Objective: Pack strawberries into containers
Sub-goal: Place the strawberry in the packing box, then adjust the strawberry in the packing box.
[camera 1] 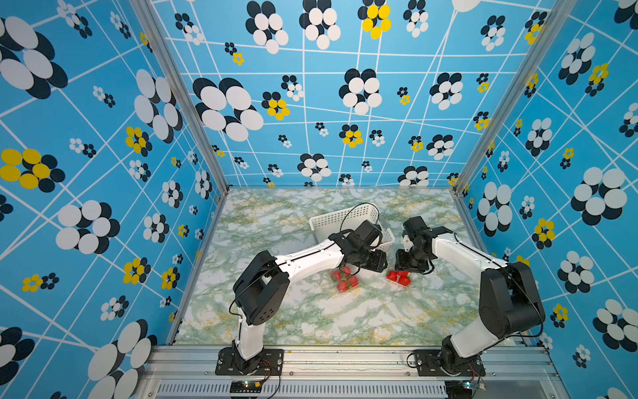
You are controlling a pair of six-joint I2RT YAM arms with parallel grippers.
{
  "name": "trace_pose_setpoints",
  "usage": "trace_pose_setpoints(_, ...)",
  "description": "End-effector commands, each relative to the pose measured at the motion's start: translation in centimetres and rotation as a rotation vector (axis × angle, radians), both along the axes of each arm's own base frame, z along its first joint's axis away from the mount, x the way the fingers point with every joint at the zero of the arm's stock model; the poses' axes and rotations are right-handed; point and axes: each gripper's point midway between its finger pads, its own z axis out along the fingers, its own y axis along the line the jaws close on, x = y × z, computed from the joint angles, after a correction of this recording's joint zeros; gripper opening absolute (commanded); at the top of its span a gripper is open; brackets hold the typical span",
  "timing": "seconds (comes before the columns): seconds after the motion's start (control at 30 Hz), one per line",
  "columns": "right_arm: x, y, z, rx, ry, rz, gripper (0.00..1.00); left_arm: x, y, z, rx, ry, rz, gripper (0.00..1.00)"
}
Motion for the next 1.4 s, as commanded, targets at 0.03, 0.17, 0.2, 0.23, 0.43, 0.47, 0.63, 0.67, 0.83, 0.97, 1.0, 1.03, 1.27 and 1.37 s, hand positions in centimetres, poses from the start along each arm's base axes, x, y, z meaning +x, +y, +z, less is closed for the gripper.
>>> trace_pose_setpoints(0.03,-0.2,0.0,-0.2,0.009,0.011,0.002,0.55,-0.6,-0.5,-0.2,-0.007,0.017,-0.011,0.56)
trace_pose_setpoints(0.17,0.0,-0.1,0.4,0.007,-0.005,0.000,0.55,-0.8,-0.5,-0.3,-0.006,0.019,-0.012,0.56)
trace_pose_setpoints(0.2,0.0,-0.1,0.6,0.007,-0.011,-0.002,0.55,-0.9,-0.5,-0.3,-0.006,0.019,-0.013,0.56)
trace_pose_setpoints(0.23,0.1,-0.1,1.1,0.009,-0.020,-0.001,0.55,-0.9,-0.5,-0.2,-0.007,0.018,-0.010,0.56)
trace_pose_setpoints(0.43,0.6,-0.4,3.2,0.001,-0.076,-0.014,0.55,-1.2,-0.4,-0.1,-0.007,0.015,-0.012,0.56)
trace_pose_setpoints(0.47,0.7,-0.4,3.4,0.004,-0.081,-0.017,0.54,-1.3,-0.4,-0.1,-0.007,0.015,-0.011,0.56)
trace_pose_setpoints(0.63,0.4,0.3,2.9,0.045,-0.060,-0.015,0.50,-1.4,-0.2,-0.1,-0.005,0.013,-0.007,0.56)
trace_pose_setpoints(0.67,0.3,0.4,2.7,0.048,-0.058,-0.014,0.49,-1.4,-0.2,-0.1,-0.007,0.013,-0.007,0.56)
trace_pose_setpoints(0.83,0.0,1.3,2.8,0.107,-0.052,-0.017,0.42,-1.4,-0.2,-0.1,-0.006,0.009,-0.005,0.56)
trace_pose_setpoints(0.97,-0.7,1.6,2.2,0.135,-0.027,-0.023,0.37,-1.4,-0.2,-0.1,-0.007,0.009,-0.004,0.56)
trace_pose_setpoints(1.0,-0.8,1.8,2.0,0.145,-0.025,-0.023,0.37,-1.4,-0.1,-0.2,-0.006,0.010,-0.002,0.56)
trace_pose_setpoints(1.03,-1.0,1.8,1.7,0.145,-0.018,-0.025,0.37,-1.4,-0.2,-0.2,-0.005,0.012,-0.003,0.56)
trace_pose_setpoints(1.27,-0.3,2.0,0.9,0.146,-0.011,-0.023,0.36,-1.4,-0.1,-0.2,-0.002,0.010,-0.004,0.56)
trace_pose_setpoints(1.37,0.1,2.0,1.7,0.144,-0.033,-0.020,0.35,-1.4,0.0,-0.1,0.003,0.007,-0.002,0.56)
